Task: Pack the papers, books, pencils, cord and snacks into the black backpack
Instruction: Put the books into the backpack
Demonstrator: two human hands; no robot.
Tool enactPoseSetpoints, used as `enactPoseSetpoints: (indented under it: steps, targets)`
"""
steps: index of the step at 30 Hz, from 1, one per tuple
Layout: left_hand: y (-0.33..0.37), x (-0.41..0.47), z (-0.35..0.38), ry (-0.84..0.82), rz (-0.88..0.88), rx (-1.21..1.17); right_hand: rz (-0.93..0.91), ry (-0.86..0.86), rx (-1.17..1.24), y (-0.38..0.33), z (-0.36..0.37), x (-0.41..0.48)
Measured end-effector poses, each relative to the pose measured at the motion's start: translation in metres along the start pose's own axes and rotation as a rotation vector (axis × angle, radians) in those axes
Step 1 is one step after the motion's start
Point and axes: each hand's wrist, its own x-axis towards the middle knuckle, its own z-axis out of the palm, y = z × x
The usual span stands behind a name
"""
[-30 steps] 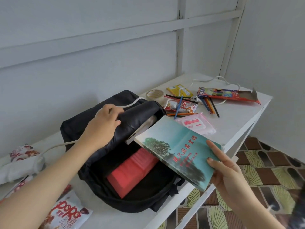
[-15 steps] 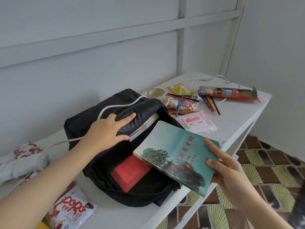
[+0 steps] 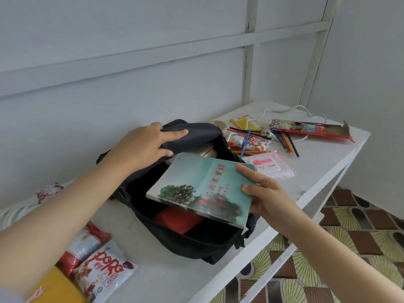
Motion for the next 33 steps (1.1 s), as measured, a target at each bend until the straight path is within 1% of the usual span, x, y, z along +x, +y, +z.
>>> enactPoseSetpoints:
  steps: [4, 6, 8, 9, 10, 12, 13, 14, 16, 21, 26, 30, 33]
  targets:
    - [0.002, -0.001, -0.002, 0.001, 0.0, -0.003, 0.009, 0.076, -0.018, 0.002, 0.025, 0.029]
    - [0.002, -0.003, -0.003, 0.002, -0.002, -0.004, 0.001, 0.104, 0.023, 0.006, 0.037, 0.044]
    - [0.001, -0.003, -0.003, 0.005, -0.005, -0.002, -0.015, 0.072, 0.063, 0.01, 0.045, 0.057]
    - [0.001, -0.003, -0.004, 0.004, -0.006, -0.003, -0.025, 0.03, -0.001, 0.012, 0.046, 0.063]
    - [0.0, -0.004, -0.004, 0.004, -0.008, -0.008, -0.048, -0.017, -0.174, 0.012, 0.046, 0.068]
    - [-0.001, -0.004, -0.004, 0.005, -0.016, -0.029, -0.105, -0.094, -0.675, 0.009, 0.045, 0.077]
    - [-0.001, -0.005, -0.004, 0.004, -0.021, -0.04, -0.117, -0.121, -0.853, 0.008, 0.045, 0.083]
    - [-0.001, -0.005, -0.004, 0.003, -0.024, -0.047, -0.12, -0.14, -0.96, 0.007, 0.045, 0.088]
    - [0.0, -0.005, -0.004, 0.007, -0.03, -0.051, -0.136, -0.144, -1.039, 0.005, 0.048, 0.098]
    - [-0.002, -0.006, -0.003, 0.011, -0.043, -0.055, -0.215, -0.065, -1.082, 0.011, 0.056, 0.122]
    - [-0.002, -0.007, -0.004, 0.004, -0.052, -0.057, -0.231, 0.021, -1.046, 0.016, 0.06, 0.14]
    - [-0.001, -0.007, -0.005, 0.0, -0.06, -0.055, -0.21, 0.066, -0.952, 0.019, 0.061, 0.14]
    - [-0.001, -0.006, -0.004, -0.003, -0.064, -0.069, -0.265, 0.106, -0.981, 0.024, 0.065, 0.136]
